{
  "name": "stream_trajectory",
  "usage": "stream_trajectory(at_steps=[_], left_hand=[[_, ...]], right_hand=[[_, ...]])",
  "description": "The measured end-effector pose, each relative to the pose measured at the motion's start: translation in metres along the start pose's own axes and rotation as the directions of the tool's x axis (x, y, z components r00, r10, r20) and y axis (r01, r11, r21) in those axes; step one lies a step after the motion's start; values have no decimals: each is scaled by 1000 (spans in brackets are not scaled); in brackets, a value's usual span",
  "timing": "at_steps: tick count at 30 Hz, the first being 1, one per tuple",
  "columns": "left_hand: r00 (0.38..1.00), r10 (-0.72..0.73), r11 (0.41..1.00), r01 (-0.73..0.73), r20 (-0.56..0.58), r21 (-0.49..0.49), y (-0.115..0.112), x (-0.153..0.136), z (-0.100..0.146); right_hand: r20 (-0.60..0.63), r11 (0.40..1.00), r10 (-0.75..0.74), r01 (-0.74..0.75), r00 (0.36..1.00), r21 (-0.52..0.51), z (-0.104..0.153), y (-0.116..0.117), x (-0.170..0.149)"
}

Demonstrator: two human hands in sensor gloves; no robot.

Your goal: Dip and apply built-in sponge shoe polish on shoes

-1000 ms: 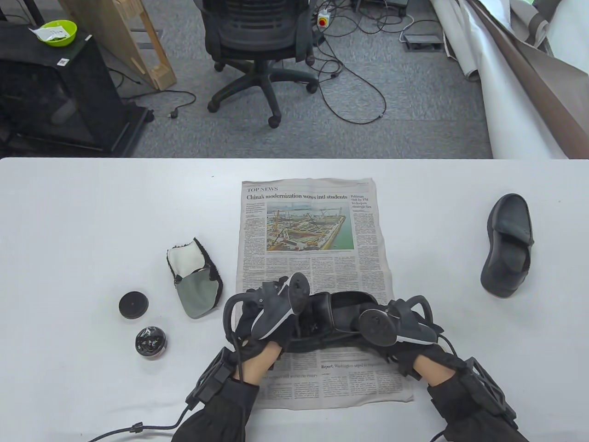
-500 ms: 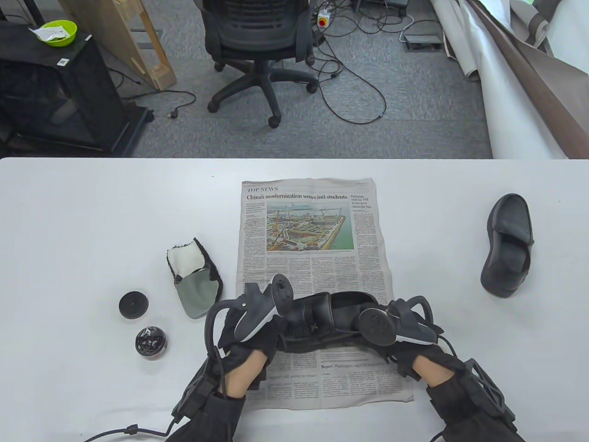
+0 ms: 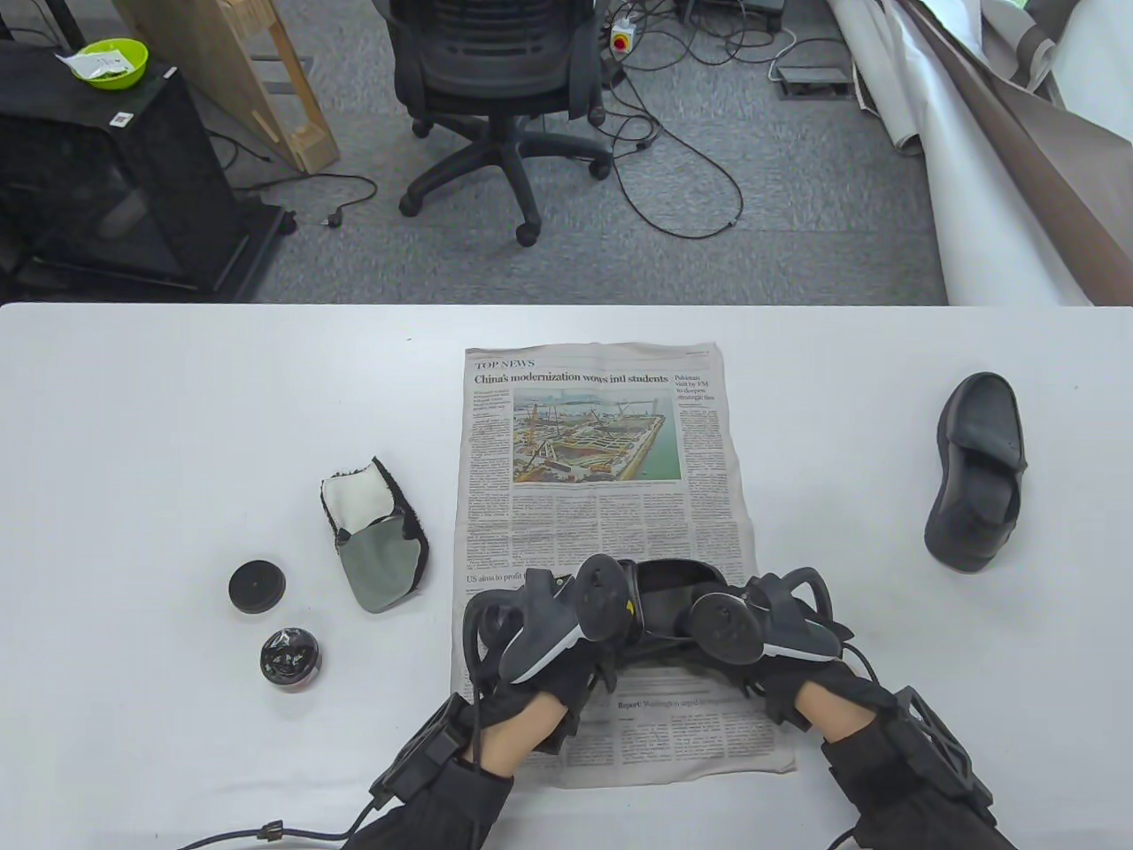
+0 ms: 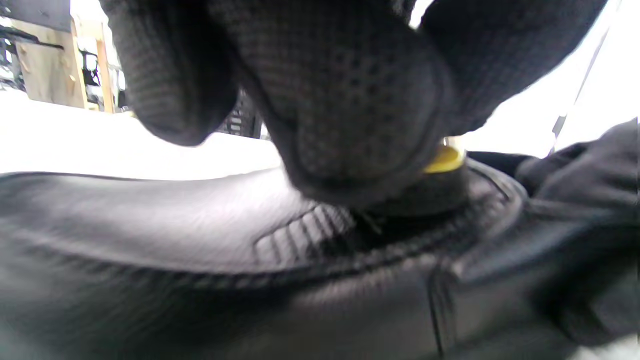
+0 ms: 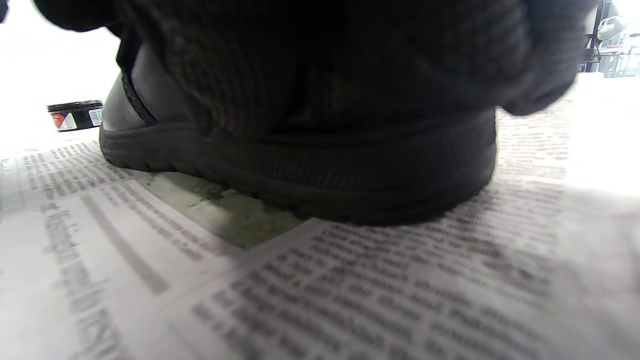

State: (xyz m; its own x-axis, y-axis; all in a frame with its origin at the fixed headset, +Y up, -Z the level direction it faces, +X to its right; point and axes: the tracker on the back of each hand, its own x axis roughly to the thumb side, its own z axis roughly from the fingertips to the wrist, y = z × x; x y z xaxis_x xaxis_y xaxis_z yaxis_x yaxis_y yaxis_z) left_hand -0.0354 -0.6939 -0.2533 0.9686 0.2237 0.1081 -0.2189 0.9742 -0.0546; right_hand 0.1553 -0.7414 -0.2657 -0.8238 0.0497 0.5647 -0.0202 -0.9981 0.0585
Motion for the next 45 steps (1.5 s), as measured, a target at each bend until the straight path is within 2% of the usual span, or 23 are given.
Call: stream_trajectory(at_steps=[3, 8, 15, 22, 27, 33, 35, 40, 41, 43, 45], left_hand=[[1000, -4, 994, 5, -12, 109, 1, 2, -7], [997, -37, 988, 46, -62, 149, -1, -1, -17], [978, -154, 981, 168, -143, 93, -4, -19, -25], [942, -250, 965, 261, -222, 17, 0, -54, -18], [935, -261, 965, 251, -241, -75, 10, -71, -13], [934, -316, 943, 290, -169, -162, 13, -60, -7], [947, -290, 946, 261, -140, -191, 12, -54, -5], [999, -38, 970, 40, 14, -239, -1, -26, 5], [1000, -25, 976, 28, 17, -216, -3, -20, 8], [995, -94, 987, 97, 33, -129, -3, -8, 13], [998, -48, 996, 50, 29, -73, -3, -3, 15]], right_hand=[[6, 1000, -3, 3, 1000, 4, 0, 0, 0], [6, 1000, -1, 1, 1000, 1, 0, 0, 0], [-8, 1000, 4, -4, 1000, -5, 0, 0, 0], [-20, 1000, 4, -4, 1000, -8, 1, 1, 0], [-24, 1000, 5, -5, 1000, -6, 1, 0, 0], [-20, 1000, 4, -4, 1000, -10, 1, 0, 0], [-20, 1000, 4, -4, 1000, -9, 1, 0, 0], [-13, 1000, 9, -10, 1000, -15, 1, 1, 0], [-13, 1000, 9, -10, 1000, -15, 1, 1, 0], [-11, 1000, 6, -6, 1000, -12, 1, 1, 0], [-7, 1000, 0, 0, 1000, -10, 1, 1, 0]])
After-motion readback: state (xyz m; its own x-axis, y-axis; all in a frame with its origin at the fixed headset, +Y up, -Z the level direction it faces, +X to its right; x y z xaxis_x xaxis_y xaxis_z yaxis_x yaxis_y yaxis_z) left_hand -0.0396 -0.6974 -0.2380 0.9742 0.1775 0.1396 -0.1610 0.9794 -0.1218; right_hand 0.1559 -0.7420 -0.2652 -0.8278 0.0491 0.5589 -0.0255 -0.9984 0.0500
